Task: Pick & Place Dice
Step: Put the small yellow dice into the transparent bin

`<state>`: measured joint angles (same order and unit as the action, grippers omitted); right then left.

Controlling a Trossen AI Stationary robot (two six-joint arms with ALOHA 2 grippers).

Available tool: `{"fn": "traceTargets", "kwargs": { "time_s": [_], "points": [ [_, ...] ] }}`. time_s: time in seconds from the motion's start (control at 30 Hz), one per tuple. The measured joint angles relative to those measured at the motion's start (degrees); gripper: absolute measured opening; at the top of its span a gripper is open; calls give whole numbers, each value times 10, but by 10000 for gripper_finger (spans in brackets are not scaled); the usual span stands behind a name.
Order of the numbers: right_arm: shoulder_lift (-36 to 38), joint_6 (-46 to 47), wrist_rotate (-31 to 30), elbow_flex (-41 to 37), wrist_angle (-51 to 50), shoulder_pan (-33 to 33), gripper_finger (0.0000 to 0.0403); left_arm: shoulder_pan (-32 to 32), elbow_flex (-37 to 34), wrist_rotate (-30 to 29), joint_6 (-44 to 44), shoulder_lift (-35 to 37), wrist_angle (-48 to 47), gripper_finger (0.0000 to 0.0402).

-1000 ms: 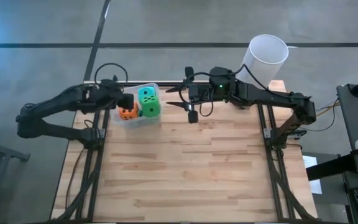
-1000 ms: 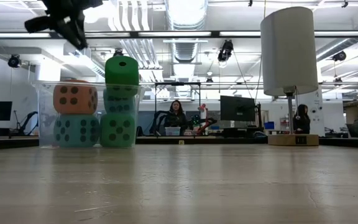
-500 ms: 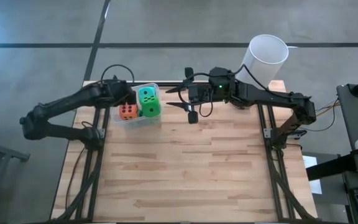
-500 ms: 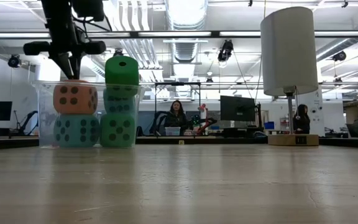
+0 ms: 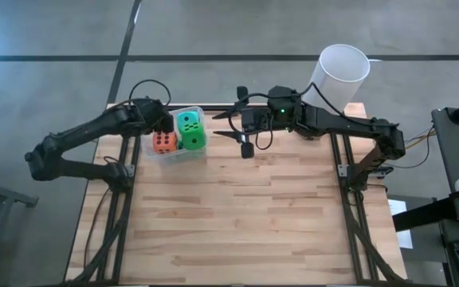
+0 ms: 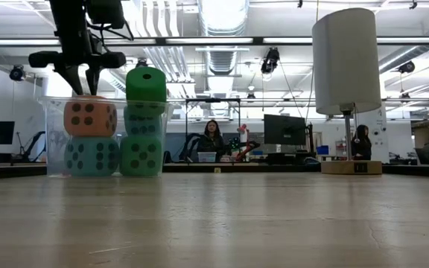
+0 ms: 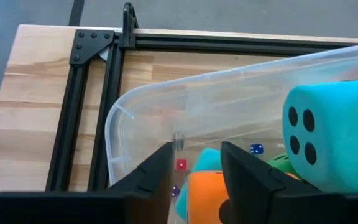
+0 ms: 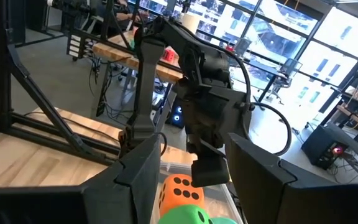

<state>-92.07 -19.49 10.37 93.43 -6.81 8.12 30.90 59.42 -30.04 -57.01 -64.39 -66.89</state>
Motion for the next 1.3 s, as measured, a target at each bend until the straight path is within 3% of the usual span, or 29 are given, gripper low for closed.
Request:
{"fn": "traceTargets", "kwargs": {
  "time_s": [0.23,0.53,0.9,1.3],
  "points": [
    [0,3,0,0,-1,0,180,10,0,0,1,0,0,174],
    [0,89,1,0,-47,45,180,10,29,0,6,25,0,195],
    [-23,173,1,-3,-153,119,180,1,71,13,48,95,10,184],
    [-138,235,0,-6,-225,187,180,-64,70,57,65,125,41,166]
  ]
}}
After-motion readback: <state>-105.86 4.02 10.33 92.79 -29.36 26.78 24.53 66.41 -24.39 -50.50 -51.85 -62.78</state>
